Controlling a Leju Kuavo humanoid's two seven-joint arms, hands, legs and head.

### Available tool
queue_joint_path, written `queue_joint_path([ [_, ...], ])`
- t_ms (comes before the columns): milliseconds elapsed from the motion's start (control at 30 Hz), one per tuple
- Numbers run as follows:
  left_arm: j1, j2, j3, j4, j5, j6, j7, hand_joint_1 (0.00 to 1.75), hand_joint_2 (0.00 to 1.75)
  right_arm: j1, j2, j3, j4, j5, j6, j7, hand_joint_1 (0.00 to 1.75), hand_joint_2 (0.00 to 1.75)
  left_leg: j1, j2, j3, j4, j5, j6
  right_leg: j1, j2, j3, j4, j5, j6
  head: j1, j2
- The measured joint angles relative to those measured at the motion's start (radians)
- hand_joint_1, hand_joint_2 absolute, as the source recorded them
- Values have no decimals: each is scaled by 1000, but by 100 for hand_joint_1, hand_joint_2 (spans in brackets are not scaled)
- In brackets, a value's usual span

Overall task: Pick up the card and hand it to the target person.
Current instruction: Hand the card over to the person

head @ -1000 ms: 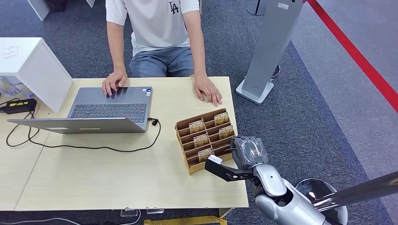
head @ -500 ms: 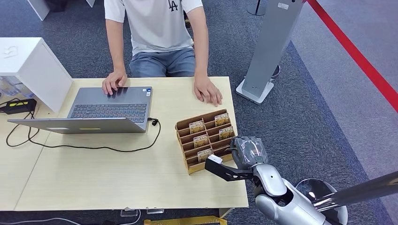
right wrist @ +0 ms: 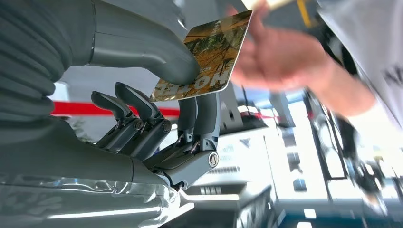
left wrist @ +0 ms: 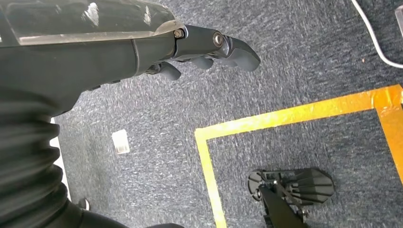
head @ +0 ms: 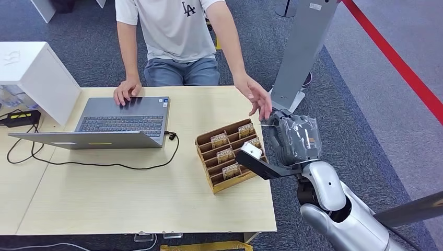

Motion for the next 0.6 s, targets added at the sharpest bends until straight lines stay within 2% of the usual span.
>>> queue_joint_path([
  [167,0,0,7,0,0,1,-5,0,175,-4,-3,-12,-84,25,-40,-30,175,175,0,0,0,0,0,0,0,0,0,0,0,0,-1,0],
  [333,-1,0,16,0,1,-50,-40,0,175,2,0,-9,-103,45,-80,-77,175,175,0,0,0,0,0,0,0,0,0,0,0,0,1,0],
  [467,-1,0,21,0,2,-72,-41,0,0,11,10,-5,-99,48,-102,-102,40,175,0,0,0,0,0,0,0,0,0,0,0,0,1,0],
  [567,-1,0,23,0,2,-76,-41,0,0,15,18,0,-91,48,-110,-109,35,175,0,0,0,0,0,0,0,0,0,0,0,0,0,0],
  [600,-1,0,23,0,4,-76,-41,0,0,17,20,3,-88,48,-110,-111,27,175,0,0,0,0,0,0,0,0,0,0,0,0,0,0],
])
